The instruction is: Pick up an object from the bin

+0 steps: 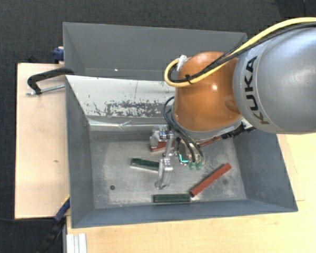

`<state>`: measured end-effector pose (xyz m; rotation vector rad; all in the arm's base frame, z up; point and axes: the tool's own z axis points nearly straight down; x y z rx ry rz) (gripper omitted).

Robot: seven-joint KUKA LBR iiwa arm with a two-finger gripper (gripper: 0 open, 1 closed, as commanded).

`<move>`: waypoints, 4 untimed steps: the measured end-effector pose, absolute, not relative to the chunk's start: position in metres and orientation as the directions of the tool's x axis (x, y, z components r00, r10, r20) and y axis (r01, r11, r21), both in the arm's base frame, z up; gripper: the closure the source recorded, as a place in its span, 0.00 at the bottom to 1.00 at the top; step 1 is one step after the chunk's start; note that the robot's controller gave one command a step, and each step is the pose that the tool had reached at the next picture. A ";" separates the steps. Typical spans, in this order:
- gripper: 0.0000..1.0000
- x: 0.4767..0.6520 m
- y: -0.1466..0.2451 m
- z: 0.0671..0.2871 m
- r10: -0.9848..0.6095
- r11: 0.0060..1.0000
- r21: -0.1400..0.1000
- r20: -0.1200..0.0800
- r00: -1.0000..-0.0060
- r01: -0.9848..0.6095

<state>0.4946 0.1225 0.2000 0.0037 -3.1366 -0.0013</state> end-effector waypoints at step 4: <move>1.00 0.543 0.107 0.071 0.059 0.998 0.002 -0.003 -0.998 0.059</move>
Offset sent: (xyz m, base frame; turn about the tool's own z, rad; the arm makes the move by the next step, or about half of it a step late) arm 0.0070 -0.0152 -0.1300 0.1795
